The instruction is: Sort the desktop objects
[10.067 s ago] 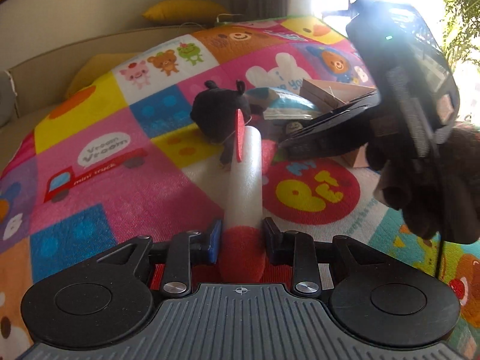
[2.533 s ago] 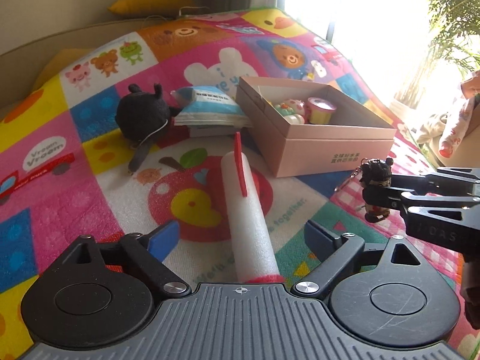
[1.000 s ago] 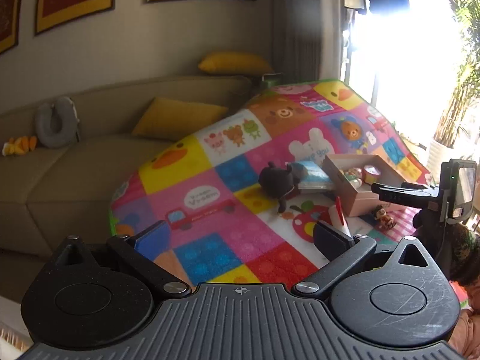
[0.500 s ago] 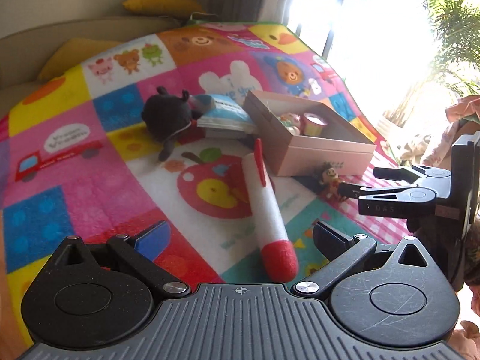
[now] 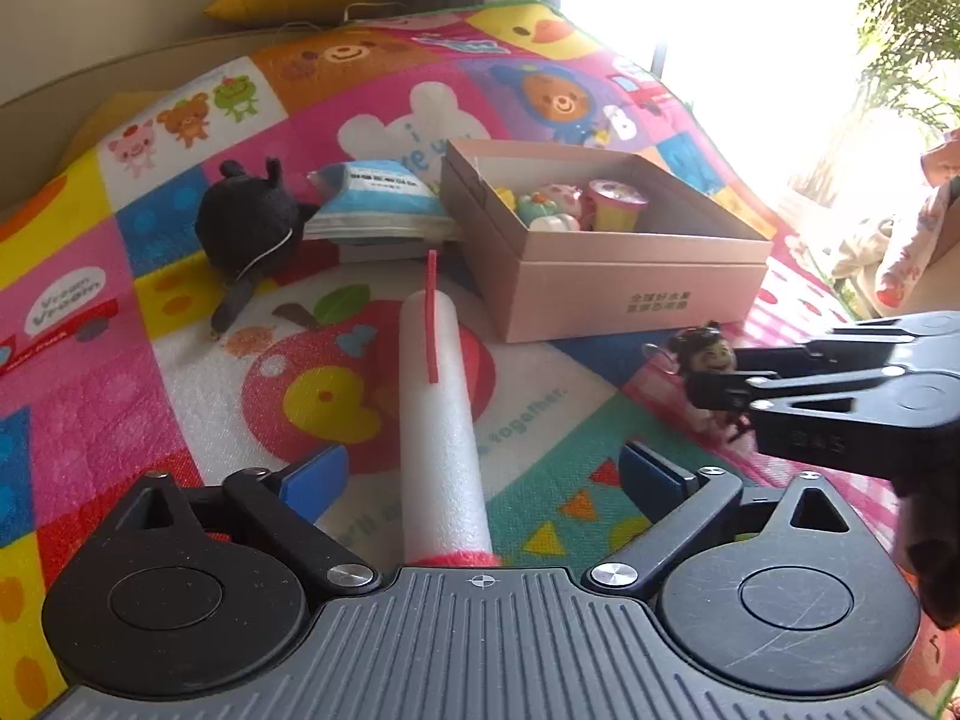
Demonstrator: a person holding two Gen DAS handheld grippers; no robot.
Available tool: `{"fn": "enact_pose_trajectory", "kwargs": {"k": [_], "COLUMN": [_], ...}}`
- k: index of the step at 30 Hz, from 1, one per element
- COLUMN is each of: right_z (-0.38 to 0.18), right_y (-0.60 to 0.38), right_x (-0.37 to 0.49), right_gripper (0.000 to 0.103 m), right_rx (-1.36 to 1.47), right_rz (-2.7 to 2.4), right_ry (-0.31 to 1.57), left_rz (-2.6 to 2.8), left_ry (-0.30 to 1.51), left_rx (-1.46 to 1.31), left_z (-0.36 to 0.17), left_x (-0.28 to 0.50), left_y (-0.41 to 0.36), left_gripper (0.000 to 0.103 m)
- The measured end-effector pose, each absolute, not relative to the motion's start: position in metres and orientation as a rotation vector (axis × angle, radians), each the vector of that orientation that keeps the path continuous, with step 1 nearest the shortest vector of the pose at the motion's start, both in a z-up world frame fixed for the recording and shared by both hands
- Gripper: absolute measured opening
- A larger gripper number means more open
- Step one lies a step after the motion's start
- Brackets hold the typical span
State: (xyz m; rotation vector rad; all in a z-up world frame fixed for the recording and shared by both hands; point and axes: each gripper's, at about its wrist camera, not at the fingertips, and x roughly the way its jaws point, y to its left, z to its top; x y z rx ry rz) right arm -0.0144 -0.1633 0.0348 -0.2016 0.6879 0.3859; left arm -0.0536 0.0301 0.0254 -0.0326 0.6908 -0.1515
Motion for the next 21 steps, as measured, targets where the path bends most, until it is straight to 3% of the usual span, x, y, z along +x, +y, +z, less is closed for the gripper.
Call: {"fn": "enact_pose_trajectory", "kwargs": {"k": [1,5,6,8,11,12,14,15,16,21], "right_z": [0.038,0.047,0.048,0.049,0.047,0.047,0.046,0.046,0.045,0.038], "right_y": [-0.169,-0.189,-0.192,-0.196,-0.199,-0.199,-0.199,-0.200,-0.200,-0.200], "right_x": [-0.022,-0.045,-0.050,-0.057,-0.061,-0.061,-0.062,-0.064,-0.067,-0.064], "right_gripper": [0.029,0.028,0.022,0.018,0.018,0.020,0.036,0.052,0.060,0.060], "right_rx": [-0.191,-0.168,-0.169,-0.184,-0.200,-0.207,-0.217,-0.224,-0.231,-0.256], "right_rz": [0.390,0.397,0.396,0.396,0.394,0.384,0.376,0.382,0.387,0.393], "right_ry": [0.685,0.676,0.673,0.666,0.662,0.659,0.652,0.642,0.626,0.622], "left_rz": [-0.143,-0.152,-0.153,-0.153,-0.168,-0.174,-0.195,-0.219,-0.240,-0.294], "left_ry": [0.699,0.721,0.724,0.725,0.727,0.729,0.739,0.745,0.752,0.762], "left_rx": [-0.031,-0.038,-0.034,-0.023,-0.014,-0.008,0.002,0.008,0.012,0.009], "left_z": [0.024,0.019,0.018,0.019,0.021,0.022,0.024,0.024,0.024,0.021], "left_x": [-0.049,-0.037,-0.036,-0.036,-0.040,-0.043,-0.051,-0.058,-0.064,-0.082], "left_y": [0.030,0.030,0.029,0.027,0.024,0.023,0.020,0.017,0.015,0.006], "left_gripper": [0.075,0.067,0.063,0.044,0.032,0.032,0.032,0.032,0.032,0.036]}}
